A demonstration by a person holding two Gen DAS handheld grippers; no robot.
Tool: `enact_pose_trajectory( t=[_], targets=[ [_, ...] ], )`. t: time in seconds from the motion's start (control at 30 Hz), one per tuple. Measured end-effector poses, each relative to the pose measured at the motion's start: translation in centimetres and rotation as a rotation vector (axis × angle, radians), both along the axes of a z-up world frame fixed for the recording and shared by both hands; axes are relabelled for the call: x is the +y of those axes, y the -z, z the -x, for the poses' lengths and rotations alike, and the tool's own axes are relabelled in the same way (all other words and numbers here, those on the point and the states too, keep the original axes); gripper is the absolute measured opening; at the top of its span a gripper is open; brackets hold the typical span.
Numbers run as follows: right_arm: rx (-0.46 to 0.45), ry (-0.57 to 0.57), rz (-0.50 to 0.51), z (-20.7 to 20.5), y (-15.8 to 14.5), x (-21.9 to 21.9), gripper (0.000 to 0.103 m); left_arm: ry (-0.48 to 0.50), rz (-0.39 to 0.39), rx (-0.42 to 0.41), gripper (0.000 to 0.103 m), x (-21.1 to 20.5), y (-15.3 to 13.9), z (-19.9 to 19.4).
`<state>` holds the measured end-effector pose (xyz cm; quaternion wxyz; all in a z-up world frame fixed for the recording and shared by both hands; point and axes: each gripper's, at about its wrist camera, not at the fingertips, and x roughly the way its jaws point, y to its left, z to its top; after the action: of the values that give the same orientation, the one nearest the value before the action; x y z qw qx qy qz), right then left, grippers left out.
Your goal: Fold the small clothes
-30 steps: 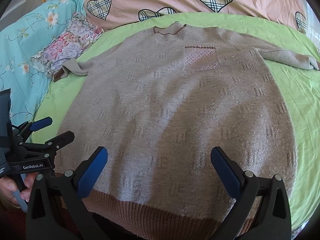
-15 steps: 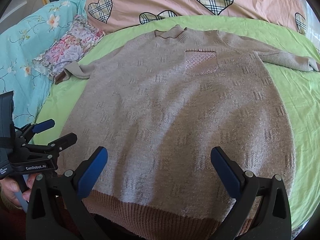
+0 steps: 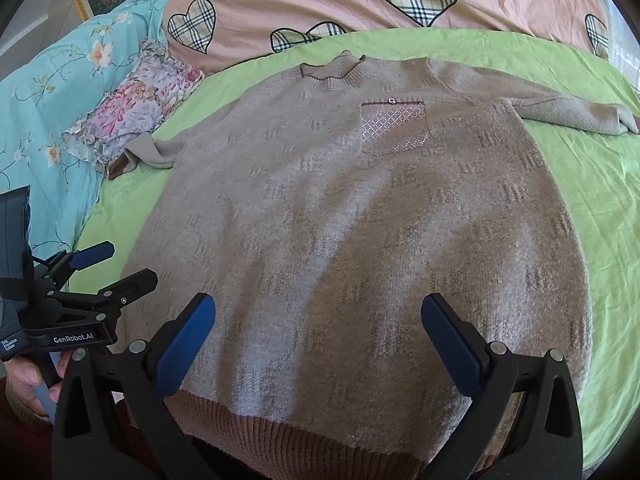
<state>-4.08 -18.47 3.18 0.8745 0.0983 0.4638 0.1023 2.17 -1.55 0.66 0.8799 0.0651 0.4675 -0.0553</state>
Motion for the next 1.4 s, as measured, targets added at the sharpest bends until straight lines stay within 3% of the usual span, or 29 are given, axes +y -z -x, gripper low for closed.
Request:
enact_pose_trajectory(
  t=[0.07, 0.27, 0.3, 0.5, 0.7, 0.8, 0.87, 0.93, 1.13, 1.3, 1.37, 1.4],
  targets=[
    [-0.006, 0.009, -0.007, -0.2, 0.0, -0.5, 0.103, 0.01, -0.001, -0.034, 0.102, -0.2, 0.0, -0.4],
    [-0.034, 0.08, -0.063, -1.2, -0.4, -3.5, 0.103, 0.034, 0.037, -0.02, 0.102, -1.0, 0.0, -2.5],
    [-0.043, 0.099, -0.061, -1.3, -0.6, -4.4, 0.103, 0.034, 0.064, -0.012, 0.102, -1.2, -0.1, -2.8],
    [-0.069, 0.22, -0.048, -2.5, -2.2, -11.0, 0.102, 0.026, 0.056, -0.013, 0.102, -1.8, -0.6, -5.6],
    [-0.092, 0.426, -0.062, -3.8, -5.3, -21.6, 0.086, 0.001, 0.046, -0.027, 0.102, -1.8, -1.2, -8.7],
    [-0.083, 0.529, -0.029, -4.9, -6.5, -26.2, 0.072, -0.02, 0.042, -0.027, 0.102, -1.7, -1.3, -10.3],
    [-0.086, 0.586, -0.018, -6.3, -6.1, -28.9, 0.069, -0.032, 0.047, -0.021, 0.102, -1.8, -1.2, -11.2],
    [-0.073, 0.648, -0.028, -8.0, -5.7, -31.7, 0.06, -0.036, 0.052, -0.013, 0.102, -2.0, -1.1, -12.1],
    [-0.031, 0.792, -0.042, -14.1, -4.1, -39.4, 0.059, -0.028, 0.035, 0.031, 0.102, -3.4, 0.5, -13.6],
    [0.072, 0.873, -0.025, -18.2, -1.6, -42.3, 0.059, -0.034, 0.033, 0.069, 0.102, -3.7, 1.8, -15.0],
    [0.097, 0.895, -0.007, -18.4, -1.0, -43.1, 0.052, -0.037, 0.035, 0.08, 0.102, -3.5, 2.2, -15.5],
    [0.103, 0.898, -0.02, -18.3, -0.5, -43.4, 0.039, -0.037, 0.038, 0.08, 0.102, -3.5, 2.3, -15.7]
  ],
)
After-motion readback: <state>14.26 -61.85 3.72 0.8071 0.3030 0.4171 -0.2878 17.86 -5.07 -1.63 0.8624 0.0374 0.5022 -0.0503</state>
